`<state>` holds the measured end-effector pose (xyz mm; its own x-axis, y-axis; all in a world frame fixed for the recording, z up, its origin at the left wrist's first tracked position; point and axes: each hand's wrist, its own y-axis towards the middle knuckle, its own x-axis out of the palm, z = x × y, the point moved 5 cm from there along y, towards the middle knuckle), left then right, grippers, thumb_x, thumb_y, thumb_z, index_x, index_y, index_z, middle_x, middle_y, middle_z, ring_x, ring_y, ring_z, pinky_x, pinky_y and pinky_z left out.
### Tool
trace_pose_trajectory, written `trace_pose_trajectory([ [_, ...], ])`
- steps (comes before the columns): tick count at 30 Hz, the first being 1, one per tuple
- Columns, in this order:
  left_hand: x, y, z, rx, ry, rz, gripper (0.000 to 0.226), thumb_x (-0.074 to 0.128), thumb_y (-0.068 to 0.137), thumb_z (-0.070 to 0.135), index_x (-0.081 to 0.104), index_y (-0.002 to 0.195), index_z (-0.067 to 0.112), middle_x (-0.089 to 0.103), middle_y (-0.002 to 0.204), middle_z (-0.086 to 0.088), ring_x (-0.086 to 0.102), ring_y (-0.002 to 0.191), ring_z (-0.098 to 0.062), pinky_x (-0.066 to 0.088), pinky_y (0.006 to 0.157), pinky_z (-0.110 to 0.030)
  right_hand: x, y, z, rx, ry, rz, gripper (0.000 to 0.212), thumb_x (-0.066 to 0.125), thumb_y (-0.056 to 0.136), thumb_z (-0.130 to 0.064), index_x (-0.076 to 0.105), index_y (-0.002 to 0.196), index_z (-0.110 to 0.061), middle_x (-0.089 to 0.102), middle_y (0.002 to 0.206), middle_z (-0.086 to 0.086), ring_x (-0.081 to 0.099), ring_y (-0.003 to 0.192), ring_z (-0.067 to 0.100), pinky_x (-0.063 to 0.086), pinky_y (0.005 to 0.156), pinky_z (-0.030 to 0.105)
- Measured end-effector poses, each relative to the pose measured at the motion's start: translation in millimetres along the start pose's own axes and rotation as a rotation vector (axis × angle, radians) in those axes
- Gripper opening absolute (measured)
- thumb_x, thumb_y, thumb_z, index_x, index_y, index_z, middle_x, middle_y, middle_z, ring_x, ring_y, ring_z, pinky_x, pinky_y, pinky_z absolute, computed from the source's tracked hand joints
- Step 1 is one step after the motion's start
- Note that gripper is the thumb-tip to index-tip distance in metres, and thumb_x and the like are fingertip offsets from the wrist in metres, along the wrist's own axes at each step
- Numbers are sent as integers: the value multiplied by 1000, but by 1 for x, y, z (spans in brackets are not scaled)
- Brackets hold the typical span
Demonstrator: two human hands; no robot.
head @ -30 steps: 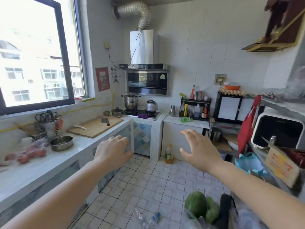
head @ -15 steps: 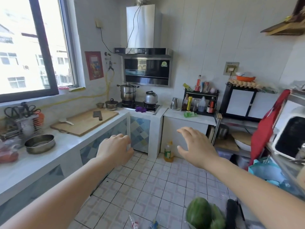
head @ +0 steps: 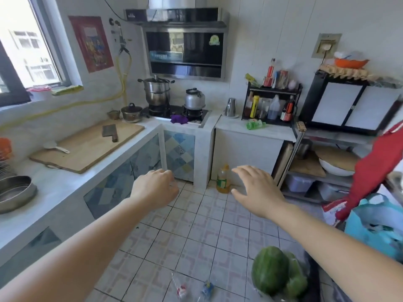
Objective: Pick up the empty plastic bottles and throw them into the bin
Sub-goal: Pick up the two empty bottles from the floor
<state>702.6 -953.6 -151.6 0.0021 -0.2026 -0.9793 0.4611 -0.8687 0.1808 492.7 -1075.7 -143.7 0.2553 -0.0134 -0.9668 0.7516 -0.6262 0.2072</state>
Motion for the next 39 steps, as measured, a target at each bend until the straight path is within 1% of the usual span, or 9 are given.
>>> trace_pose_trajectory([
  [6, 59, 71, -5, -34, 2, -73, 32, 46, 86, 41, 55, 110, 22, 60, 112, -1, 56, 103, -25, 37, 68, -32, 60, 69, 40, 22, 41, -109, 56, 49, 91, -37, 32, 142, -22, 32, 150, -3, 26, 138, 17, 24, 113, 35],
  [11, 109, 132, -11, -99, -31, -121, 34, 45, 87, 39, 54, 115, 23, 60, 117, 1, 55, 106, -23, 38, 70, -31, 107, 124, 76, 9, 71, -188, 57, 47, 91, -38, 30, 142, -22, 30, 150, -5, 25, 138, 15, 24, 111, 35],
  [16, 165, 174, -20, -212, -61, -189, 35, 46, 87, 42, 55, 116, 23, 60, 118, 2, 55, 106, -22, 43, 77, -33, 157, 167, 104, -55, 50, -275, 58, 44, 92, -38, 26, 144, -22, 28, 152, -4, 22, 140, 17, 18, 114, 36],
  [19, 201, 187, -27, -256, -61, -241, 34, 46, 87, 41, 55, 115, 23, 60, 118, 2, 55, 107, -22, 43, 76, -31, 191, 181, 113, -38, 112, -322, 56, 44, 93, -38, 26, 144, -23, 30, 150, -5, 26, 138, 17, 19, 113, 35],
  [24, 263, 195, -43, -317, -21, -348, 32, 45, 87, 39, 56, 112, 21, 61, 114, 0, 55, 103, -23, 41, 72, -31, 260, 189, 121, -33, 156, -427, 55, 42, 94, -38, 26, 144, -22, 29, 151, -6, 25, 139, 14, 18, 114, 34],
  [27, 302, 195, -54, -326, -9, -412, 32, 46, 87, 39, 56, 109, 19, 62, 112, -2, 56, 102, -24, 47, 73, -33, 306, 186, 126, 8, 166, -505, 55, 42, 94, -38, 26, 144, -21, 28, 151, -5, 25, 139, 15, 19, 113, 34],
  [29, 330, 193, -62, -337, -2, -460, 33, 45, 87, 40, 56, 109, 18, 62, 112, -2, 56, 102, -25, 48, 75, -34, 337, 182, 128, 40, 183, -550, 54, 42, 94, -38, 27, 143, -21, 29, 150, -5, 27, 137, 16, 21, 113, 35],
  [34, 409, 182, -70, -346, -9, -615, 33, 45, 88, 40, 56, 110, 18, 63, 108, -3, 58, 97, -25, 50, 73, -33, 419, 164, 132, 82, 165, -664, 55, 43, 92, -36, 27, 143, -22, 31, 149, -5, 30, 136, 17, 22, 110, 34],
  [39, 500, 155, -72, -353, -49, -759, 34, 43, 91, 39, 53, 115, 17, 61, 108, -4, 59, 95, -25, 47, 68, -32, 512, 128, 137, 147, 139, -795, 53, 42, 93, -38, 29, 142, -22, 33, 147, -4, 31, 135, 18, 24, 108, 34],
])
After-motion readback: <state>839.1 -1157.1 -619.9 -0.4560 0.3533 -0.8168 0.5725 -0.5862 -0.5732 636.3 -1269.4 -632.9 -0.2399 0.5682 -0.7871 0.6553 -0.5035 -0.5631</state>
